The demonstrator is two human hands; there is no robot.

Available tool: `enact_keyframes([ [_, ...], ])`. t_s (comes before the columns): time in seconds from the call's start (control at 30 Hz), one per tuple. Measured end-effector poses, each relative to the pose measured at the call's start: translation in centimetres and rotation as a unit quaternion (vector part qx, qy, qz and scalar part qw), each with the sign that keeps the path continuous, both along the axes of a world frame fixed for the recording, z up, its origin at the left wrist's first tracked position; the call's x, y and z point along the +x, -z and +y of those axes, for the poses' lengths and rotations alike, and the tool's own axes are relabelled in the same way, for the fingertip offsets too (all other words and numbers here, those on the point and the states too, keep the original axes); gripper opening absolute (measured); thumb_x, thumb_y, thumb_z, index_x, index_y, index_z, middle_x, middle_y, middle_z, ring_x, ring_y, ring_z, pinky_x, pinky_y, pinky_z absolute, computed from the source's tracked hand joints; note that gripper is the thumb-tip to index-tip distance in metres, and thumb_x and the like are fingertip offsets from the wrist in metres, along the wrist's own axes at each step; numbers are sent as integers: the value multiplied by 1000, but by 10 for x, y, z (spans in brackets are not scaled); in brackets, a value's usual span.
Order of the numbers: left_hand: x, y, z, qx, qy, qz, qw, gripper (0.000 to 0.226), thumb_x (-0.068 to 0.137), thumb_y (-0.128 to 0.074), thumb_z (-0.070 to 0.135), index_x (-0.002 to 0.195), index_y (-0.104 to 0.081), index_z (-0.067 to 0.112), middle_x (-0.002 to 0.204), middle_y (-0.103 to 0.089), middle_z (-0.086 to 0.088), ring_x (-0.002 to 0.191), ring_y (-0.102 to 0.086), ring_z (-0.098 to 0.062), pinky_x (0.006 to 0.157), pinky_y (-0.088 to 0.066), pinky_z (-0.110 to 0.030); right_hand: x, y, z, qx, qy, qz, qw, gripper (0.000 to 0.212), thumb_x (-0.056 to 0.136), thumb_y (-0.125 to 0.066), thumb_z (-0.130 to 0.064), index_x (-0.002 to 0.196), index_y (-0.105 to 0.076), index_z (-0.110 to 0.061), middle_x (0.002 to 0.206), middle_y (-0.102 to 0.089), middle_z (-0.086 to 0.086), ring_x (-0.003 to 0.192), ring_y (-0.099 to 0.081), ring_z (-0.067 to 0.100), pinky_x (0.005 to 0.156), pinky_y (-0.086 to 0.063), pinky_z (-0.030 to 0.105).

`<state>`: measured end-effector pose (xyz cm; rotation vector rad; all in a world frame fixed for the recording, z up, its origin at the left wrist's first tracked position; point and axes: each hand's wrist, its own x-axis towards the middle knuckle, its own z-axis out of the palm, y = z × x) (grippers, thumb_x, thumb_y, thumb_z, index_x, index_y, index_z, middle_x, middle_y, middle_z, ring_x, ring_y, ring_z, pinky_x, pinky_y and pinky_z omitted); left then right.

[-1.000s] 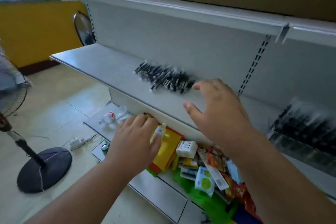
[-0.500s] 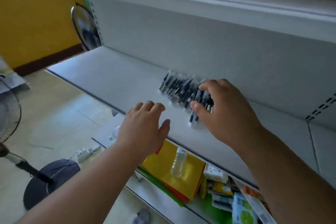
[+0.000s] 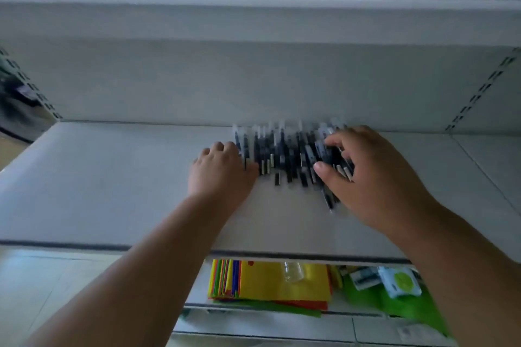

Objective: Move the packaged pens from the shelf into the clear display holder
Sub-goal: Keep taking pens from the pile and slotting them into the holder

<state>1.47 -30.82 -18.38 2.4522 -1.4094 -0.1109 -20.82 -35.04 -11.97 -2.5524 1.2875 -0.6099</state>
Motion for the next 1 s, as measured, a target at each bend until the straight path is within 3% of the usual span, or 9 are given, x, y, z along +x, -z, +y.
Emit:
enact_keyframes([
  [0.2,9,2,0,20,17,26,999,43,92,-45,46,117,-56,12,121,-59,-12,115,-52,-34,93,-44,-38,0,0,1,-2,30,-11,999,40,85,-54,-48,117,-57,-24,109,-53,-9,100,-55,14,78,-42,29],
  [0.37,9,-1,0,46,32,-38,998,37,91,-45,35,111,-57,8,111,-62,-14,106,-55,-33,74,-39,-33,6,1,-2,-13,39,-16,999,38,88,-58,-45,120,-57,-24,105,-47,-13,94,-52,11,76,-36,25],
  [0.53,14,-1,-5,43,45,-44,997,33,93,-44,34,106,-63,9,106,-63,-15,100,-57,-33,70,-36,-31,9,2,-2,-16,39,-22,999,36,91,-60,-42,122,-56,-24,102,-44,-15,87,-47,6,66,-31,14],
  [0.6,16,-2,2,12,44,-26,999,28,95,-43,30,100,-60,9,101,-63,-15,90,-54,-33,67,-34,-33,6,4,-3,-19,44,-25,999,37,90,-59,-42,122,-56,-23,102,-46,-13,89,-50,8,66,-33,17],
  [0.77,10,-2,25,-112,60,102,987,16,99,-39,25,90,-46,15,75,-50,0,67,-45,-26,55,-29,-34,-2,14,-11,0,84,-41,996,34,90,-61,-39,119,-57,-22,103,-53,-8,82,-51,9,66,-36,24],
  [0.9,0,7,39,-171,124,211,954,11,99,-44,20,89,-47,22,72,-55,-1,62,-49,-15,50,-33,-29,-1,33,-16,29,124,-12,992,31,89,-64,-39,113,-58,-21,101,-55,-7,84,-53,12,70,-41,28],
  [1.0,-3,16,44,-195,152,331,911,9,92,-44,34,85,-48,30,66,-54,3,57,-47,-20,51,-40,-42,4,46,-18,58,147,37,987,32,89,-63,-43,110,-58,-21,107,-55,-1,94,-57,20,77,-48,33],
])
